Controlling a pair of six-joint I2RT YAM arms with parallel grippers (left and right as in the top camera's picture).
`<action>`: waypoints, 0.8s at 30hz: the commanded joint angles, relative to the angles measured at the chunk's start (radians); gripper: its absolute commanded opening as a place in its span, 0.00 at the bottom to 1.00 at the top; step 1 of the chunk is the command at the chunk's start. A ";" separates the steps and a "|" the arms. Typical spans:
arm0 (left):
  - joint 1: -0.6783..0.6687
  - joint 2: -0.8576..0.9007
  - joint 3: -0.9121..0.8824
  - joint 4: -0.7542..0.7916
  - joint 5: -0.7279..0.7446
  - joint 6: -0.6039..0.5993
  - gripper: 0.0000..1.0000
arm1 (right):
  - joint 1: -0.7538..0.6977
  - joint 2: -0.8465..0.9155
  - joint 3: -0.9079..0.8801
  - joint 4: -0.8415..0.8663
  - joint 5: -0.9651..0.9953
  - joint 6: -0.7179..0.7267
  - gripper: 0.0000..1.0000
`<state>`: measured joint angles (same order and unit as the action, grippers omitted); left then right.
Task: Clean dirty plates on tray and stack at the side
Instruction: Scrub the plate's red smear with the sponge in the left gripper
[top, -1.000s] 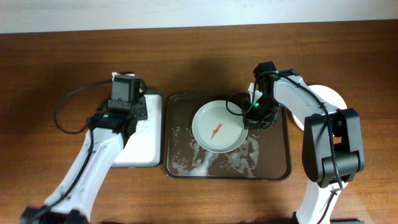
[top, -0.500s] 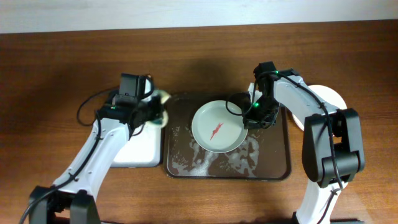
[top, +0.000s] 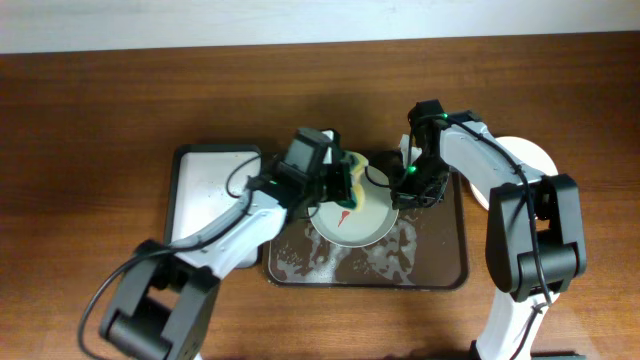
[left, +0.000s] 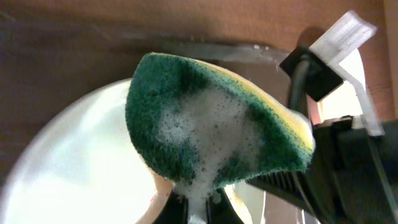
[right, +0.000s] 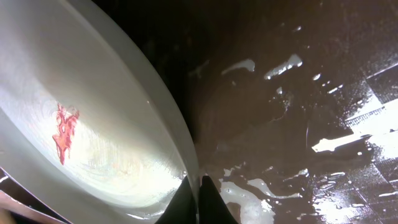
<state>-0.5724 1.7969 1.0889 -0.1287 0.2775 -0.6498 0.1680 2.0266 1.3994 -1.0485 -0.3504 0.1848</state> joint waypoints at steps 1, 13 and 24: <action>-0.024 0.067 0.011 0.049 0.014 -0.148 0.00 | 0.009 0.002 -0.008 -0.004 -0.017 0.008 0.04; -0.036 0.176 0.010 -0.058 -0.085 -0.198 0.00 | 0.009 0.002 -0.008 -0.004 -0.017 0.007 0.04; 0.043 0.045 0.034 -0.356 -0.323 0.055 0.00 | 0.009 0.002 -0.008 -0.004 -0.016 0.008 0.04</action>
<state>-0.5762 1.8858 1.1427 -0.4530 0.1024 -0.7216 0.1757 2.0327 1.3891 -1.0481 -0.3676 0.1844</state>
